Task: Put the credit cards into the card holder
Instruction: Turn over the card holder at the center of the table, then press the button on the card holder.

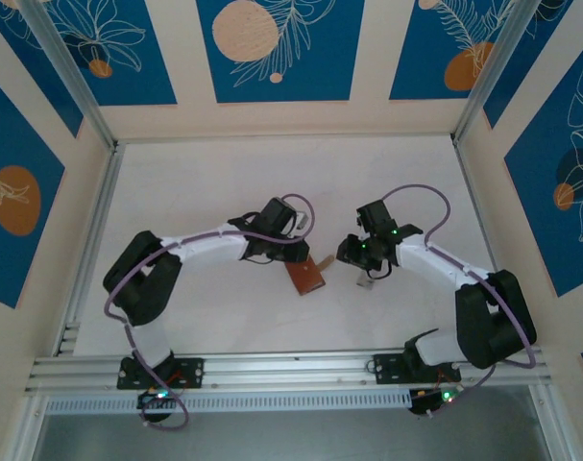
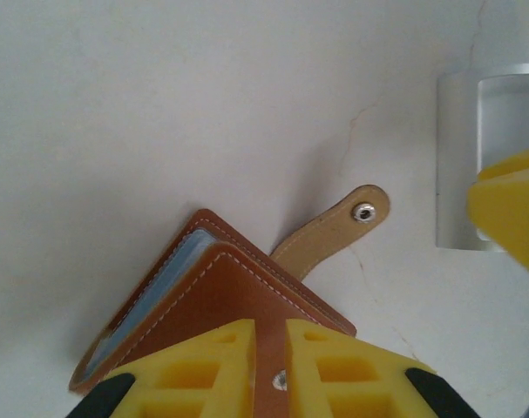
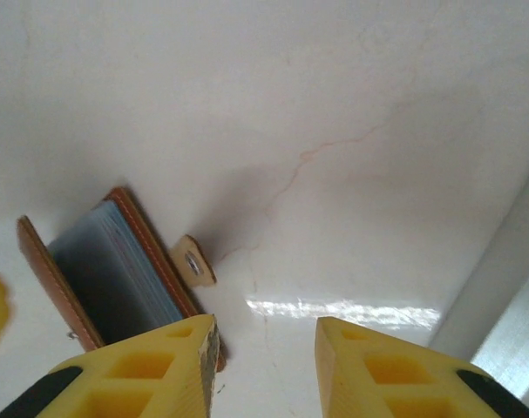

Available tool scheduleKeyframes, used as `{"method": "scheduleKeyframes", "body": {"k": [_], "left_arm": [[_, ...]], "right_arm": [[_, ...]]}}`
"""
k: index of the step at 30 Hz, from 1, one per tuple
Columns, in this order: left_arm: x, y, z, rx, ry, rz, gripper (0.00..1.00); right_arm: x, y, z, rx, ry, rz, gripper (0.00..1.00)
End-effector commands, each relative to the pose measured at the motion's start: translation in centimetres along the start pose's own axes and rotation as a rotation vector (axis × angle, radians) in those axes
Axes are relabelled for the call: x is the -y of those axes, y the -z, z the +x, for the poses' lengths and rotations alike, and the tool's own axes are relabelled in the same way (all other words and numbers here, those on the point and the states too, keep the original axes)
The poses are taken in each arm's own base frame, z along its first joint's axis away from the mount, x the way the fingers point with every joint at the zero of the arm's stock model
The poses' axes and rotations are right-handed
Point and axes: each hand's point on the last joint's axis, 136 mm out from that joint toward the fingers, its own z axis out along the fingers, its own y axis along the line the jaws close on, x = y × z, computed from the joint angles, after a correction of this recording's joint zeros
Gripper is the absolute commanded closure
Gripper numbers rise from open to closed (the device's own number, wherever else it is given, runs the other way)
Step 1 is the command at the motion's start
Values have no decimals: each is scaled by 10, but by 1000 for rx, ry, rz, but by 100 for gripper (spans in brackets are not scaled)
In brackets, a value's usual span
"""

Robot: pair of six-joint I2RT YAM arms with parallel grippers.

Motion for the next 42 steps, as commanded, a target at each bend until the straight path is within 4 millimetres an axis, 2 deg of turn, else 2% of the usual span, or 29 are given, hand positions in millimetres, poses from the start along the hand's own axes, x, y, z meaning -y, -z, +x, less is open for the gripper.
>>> {"method": "scheduleKeyframes", "body": {"k": [1, 9, 15, 20, 27, 42], "left_arm": [[9, -16, 6, -32, 11, 42, 84], [-13, -30, 23, -68, 18, -23, 85], [-22, -33, 34, -81, 27, -45, 85], [-28, -35, 39, -90, 34, -59, 85], [-30, -37, 42, -92, 41, -59, 85], [-34, -43, 45, -102, 59, -64, 85]], "right_arm": [[-18, -7, -3, -34, -8, -117, 65], [-17, -33, -6, -78, -17, -114, 67], [-21, -41, -5, -98, -21, -168, 72], [-32, -37, -4, -100, -14, -250, 77], [-36, -37, -3, -116, -10, -282, 83], [-38, -26, 7, -121, 6, -311, 84]]}}
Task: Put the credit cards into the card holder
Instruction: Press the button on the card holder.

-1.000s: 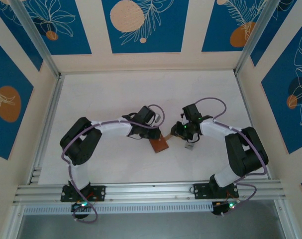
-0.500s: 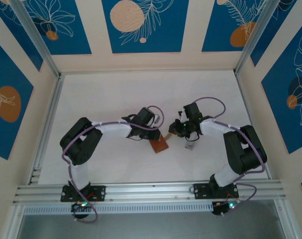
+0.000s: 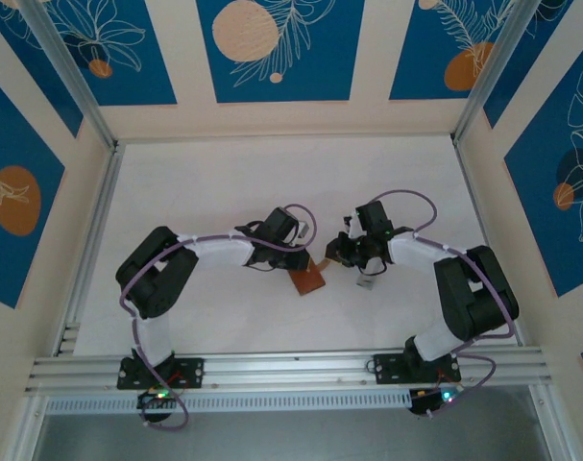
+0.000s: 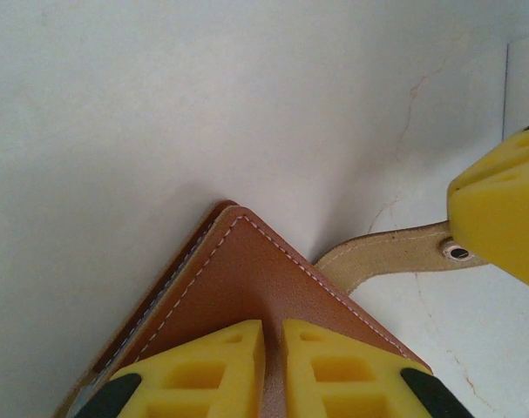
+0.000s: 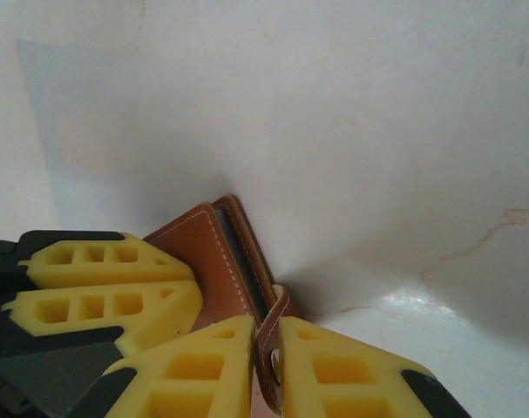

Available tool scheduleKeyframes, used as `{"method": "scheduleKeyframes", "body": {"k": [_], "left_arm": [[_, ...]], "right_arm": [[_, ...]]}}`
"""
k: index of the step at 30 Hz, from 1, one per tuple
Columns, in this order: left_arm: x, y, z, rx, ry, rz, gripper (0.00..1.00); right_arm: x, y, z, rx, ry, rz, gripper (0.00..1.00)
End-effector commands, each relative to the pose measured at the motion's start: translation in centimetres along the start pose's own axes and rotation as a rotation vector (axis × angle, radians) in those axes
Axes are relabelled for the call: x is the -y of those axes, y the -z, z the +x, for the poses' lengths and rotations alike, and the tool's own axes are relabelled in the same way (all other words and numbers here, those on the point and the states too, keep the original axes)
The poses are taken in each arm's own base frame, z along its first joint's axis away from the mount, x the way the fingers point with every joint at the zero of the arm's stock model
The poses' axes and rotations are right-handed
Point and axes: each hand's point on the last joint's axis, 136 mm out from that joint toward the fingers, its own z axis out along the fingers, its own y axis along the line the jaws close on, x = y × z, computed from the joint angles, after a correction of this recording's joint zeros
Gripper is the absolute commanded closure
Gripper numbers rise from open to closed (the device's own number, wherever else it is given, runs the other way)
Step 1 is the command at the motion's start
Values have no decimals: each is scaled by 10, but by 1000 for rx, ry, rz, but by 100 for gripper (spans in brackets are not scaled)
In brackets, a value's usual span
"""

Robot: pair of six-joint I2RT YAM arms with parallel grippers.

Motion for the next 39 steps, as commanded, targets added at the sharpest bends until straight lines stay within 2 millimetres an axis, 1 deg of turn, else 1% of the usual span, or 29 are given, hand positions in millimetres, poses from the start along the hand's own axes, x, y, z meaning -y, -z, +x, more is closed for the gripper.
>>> {"method": "scheduleKeyframes", "body": {"k": [1, 7, 16, 21, 27, 29, 31, 33, 36, 39], "left_arm": [[-21, -15, 28, -78, 38, -64, 86], [-21, -15, 28, -73, 47, -61, 86], [-20, -14, 27, -71, 48, -63, 86], [-20, -15, 26, -71, 55, -62, 86], [-19, -15, 26, -69, 52, -61, 86], [-20, -15, 26, -69, 51, -62, 86], [-22, -15, 26, -69, 51, -76, 86], [-23, -14, 25, -65, 52, -80, 86], [-22, -13, 24, -58, 55, -80, 86], [-21, -12, 22, -52, 59, -79, 86]], "right_arm": [[-6, 6, 7, -20, 9, -34, 84], [-10, 9, 8, -22, 24, -45, 84], [-3, 7, 13, -38, 38, -3, 83], [-3, 7, 13, -35, 45, -1, 84], [-2, 3, 14, -43, 49, -1, 89], [-5, 0, 13, -46, 62, -8, 92], [-12, -3, 15, -52, 82, -21, 94], [-21, -5, 18, -57, 101, -37, 97], [-29, -8, 25, -69, 116, -53, 99], [-31, -13, 29, -85, 118, -52, 100]]}}
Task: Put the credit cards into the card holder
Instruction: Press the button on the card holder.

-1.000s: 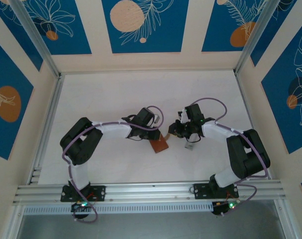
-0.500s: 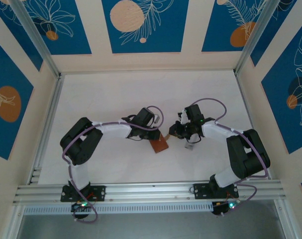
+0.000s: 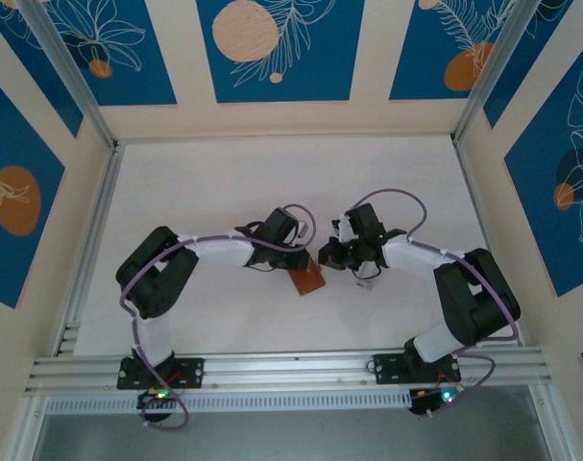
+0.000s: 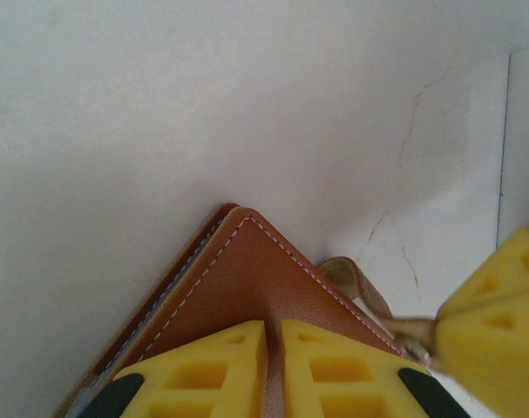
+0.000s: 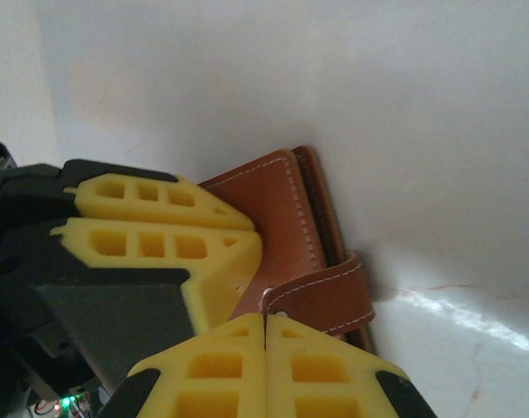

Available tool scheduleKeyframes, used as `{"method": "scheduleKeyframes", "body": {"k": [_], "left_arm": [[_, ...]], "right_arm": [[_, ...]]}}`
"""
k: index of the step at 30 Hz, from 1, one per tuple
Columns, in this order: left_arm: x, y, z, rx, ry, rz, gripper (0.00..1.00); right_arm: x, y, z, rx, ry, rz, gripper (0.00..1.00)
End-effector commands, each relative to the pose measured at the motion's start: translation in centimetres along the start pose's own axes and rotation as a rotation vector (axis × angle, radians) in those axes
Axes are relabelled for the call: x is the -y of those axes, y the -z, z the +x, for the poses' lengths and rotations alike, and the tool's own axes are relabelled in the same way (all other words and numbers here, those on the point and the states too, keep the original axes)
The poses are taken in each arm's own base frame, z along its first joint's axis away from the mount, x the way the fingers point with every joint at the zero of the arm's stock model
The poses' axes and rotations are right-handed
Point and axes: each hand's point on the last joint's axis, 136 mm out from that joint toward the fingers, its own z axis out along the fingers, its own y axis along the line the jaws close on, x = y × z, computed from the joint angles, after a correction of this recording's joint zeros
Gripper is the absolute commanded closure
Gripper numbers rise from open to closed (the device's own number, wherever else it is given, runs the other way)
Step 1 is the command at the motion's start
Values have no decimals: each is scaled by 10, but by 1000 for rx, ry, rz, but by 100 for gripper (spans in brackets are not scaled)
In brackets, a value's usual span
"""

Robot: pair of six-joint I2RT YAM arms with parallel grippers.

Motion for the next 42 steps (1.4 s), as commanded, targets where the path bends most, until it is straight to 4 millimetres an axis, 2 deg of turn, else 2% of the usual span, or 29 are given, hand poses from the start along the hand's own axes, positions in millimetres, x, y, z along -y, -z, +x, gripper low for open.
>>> {"method": "scheduleKeyframes", "body": {"k": [1, 6, 12, 21, 28, 32, 36, 42], "left_arm": [[-20, -11, 22, -58, 37, -78, 87], [-21, -7, 15, -38, 36, -94, 86], [-7, -3, 8, -28, 49, -43, 87], [3, 23, 1, 22, 85, 14, 86], [-11, 38, 16, 33, 115, 8, 86], [-26, 41, 28, 20, 133, -28, 86], [-41, 37, 41, 0, 138, -72, 86], [-41, 25, 40, -15, 131, -63, 87]], "right_arm": [[-6, -7, 5, -32, -7, -16, 100], [-1, -22, 13, -70, -24, 2, 100], [9, -38, 19, -97, -47, 53, 100], [16, -43, 22, -107, -51, 97, 100], [20, -47, 25, -122, -45, 129, 100], [19, -48, 26, -128, -45, 122, 100], [15, -47, 23, -124, -40, 115, 100], [9, -44, 22, -122, -20, 110, 100]]}}
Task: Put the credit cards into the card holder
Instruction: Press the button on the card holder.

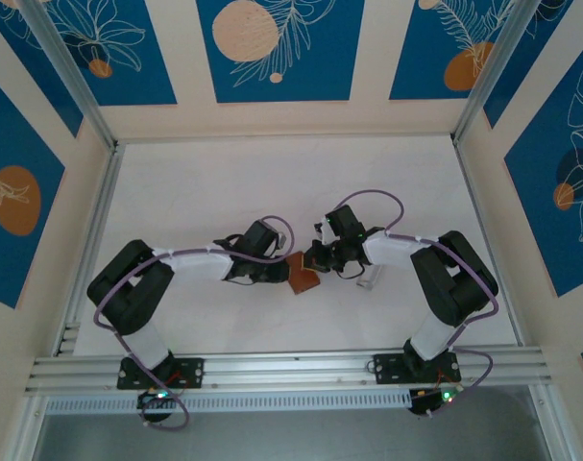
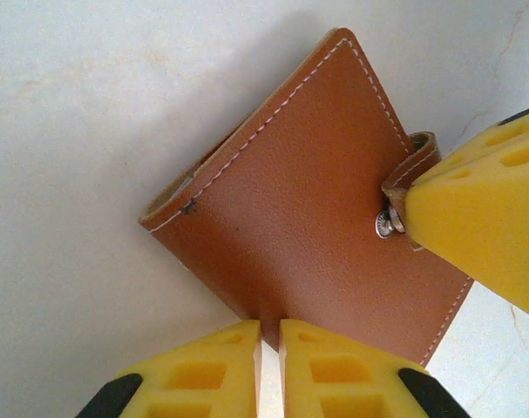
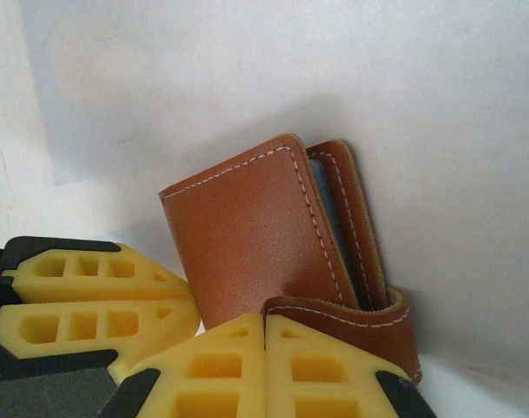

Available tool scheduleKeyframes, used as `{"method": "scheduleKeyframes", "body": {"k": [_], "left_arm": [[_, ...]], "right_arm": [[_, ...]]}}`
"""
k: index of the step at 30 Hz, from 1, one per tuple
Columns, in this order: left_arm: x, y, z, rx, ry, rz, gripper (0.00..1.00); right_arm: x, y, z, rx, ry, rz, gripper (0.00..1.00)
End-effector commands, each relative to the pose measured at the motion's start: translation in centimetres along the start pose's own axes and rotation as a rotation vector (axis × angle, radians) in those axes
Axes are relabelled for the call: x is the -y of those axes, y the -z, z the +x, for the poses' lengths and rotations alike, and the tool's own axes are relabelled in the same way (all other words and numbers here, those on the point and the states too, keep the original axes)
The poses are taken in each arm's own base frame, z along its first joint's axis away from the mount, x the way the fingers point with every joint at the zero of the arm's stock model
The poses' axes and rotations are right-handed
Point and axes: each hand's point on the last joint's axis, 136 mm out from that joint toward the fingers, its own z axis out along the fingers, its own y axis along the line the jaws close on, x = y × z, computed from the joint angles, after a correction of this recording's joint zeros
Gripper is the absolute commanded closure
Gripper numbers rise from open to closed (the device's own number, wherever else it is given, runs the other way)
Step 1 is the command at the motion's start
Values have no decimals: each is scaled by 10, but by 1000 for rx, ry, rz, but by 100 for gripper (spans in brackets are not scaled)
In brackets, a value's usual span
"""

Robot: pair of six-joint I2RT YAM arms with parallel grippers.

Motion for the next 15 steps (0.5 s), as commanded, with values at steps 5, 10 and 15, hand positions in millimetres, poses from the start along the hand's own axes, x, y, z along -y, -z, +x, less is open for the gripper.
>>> {"method": "scheduleKeyframes", "body": {"k": [5, 10, 15], "left_arm": [[-4, -14, -1, -19, 3, -8, 87], [-3, -17, -2, -21, -3, -8, 87], [-5, -20, -2, -26, -3, -15, 87]], "right_arm": [[12, -3, 15, -45, 1, 88, 100], [9, -7, 16, -58, 6, 75, 100], [6, -11, 19, -74, -2, 52, 100]]}}
